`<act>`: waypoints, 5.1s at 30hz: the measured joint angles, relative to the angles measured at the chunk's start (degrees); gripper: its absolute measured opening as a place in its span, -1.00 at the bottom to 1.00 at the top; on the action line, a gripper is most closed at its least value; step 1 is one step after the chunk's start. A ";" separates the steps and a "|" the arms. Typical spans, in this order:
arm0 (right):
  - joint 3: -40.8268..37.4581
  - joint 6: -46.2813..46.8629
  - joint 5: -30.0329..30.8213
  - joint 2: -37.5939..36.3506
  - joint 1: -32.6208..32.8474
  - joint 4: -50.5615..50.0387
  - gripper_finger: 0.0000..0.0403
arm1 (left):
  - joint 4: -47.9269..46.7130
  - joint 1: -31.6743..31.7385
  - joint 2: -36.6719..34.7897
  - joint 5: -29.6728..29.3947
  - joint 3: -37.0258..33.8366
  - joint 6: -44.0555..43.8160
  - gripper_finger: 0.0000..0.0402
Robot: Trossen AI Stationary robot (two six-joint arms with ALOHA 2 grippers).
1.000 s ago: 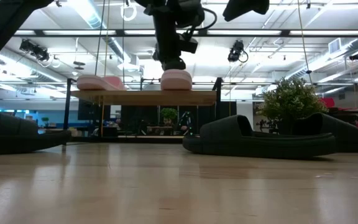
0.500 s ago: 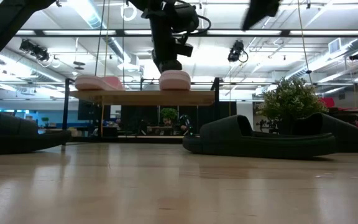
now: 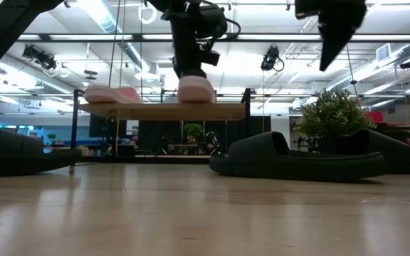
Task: Pick and place slides into the shelf
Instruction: Put the pink slide on the shelf
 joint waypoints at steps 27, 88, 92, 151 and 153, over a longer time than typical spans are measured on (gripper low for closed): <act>-7.84 15.24 0.11 -11.93 0.00 0.93 -0.56 | -17.65 0.21 -4.74 -16.68 -0.04 -6.88 -0.94; -7.84 13.29 3.54 -11.73 3.37 12.64 -0.56 | 51.65 5.74 -41.65 0.51 -57.02 6.06 -0.93; -7.84 13.25 3.54 -11.73 3.37 12.64 -0.56 | 53.08 7.50 -38.18 -0.70 -57.02 8.37 -0.95; -7.84 11.78 3.35 -11.73 3.37 15.25 -0.56 | 48.36 -0.13 -36.83 -12.07 -52.50 16.06 -0.12; -7.84 11.78 3.05 -11.73 3.37 15.25 -0.56 | 47.03 -0.44 -36.83 -14.20 -51.41 16.29 -0.12</act>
